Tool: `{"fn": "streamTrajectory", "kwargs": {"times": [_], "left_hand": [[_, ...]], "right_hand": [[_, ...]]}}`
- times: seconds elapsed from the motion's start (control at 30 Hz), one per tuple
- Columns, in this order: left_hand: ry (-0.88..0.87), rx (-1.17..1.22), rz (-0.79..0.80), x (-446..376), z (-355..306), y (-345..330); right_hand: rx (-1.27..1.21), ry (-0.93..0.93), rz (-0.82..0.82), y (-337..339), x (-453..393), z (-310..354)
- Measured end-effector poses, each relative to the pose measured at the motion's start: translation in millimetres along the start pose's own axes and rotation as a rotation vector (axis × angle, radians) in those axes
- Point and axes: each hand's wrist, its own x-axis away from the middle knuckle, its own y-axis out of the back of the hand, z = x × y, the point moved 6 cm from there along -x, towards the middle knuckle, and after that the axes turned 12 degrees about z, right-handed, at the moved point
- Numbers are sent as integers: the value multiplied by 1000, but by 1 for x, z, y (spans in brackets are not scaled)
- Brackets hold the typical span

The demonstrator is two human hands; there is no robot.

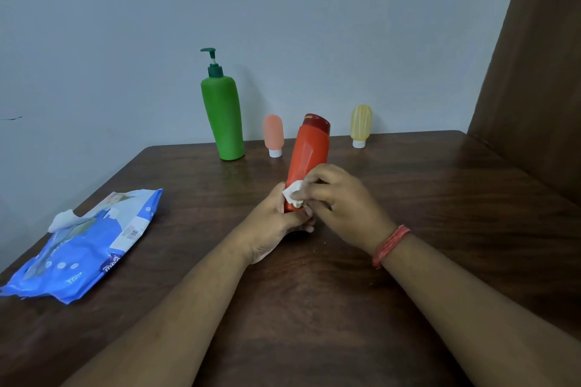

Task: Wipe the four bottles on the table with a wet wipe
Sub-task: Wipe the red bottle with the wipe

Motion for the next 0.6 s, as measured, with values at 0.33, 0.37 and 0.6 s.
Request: {"fn": "streamTrajectory", "kwargs": {"times": [0.33,0.37,0.6], "left_hand": [[4,-113,-14,0,-2,-5],[5,-115,-17,-1,-3,-4],[87,-289,52,0,0,-7]], "right_hand": [[122,52,65,2,-3,5],[148,17,73,1,-4,0],[28,-330,-224,32,5,-37]]}}
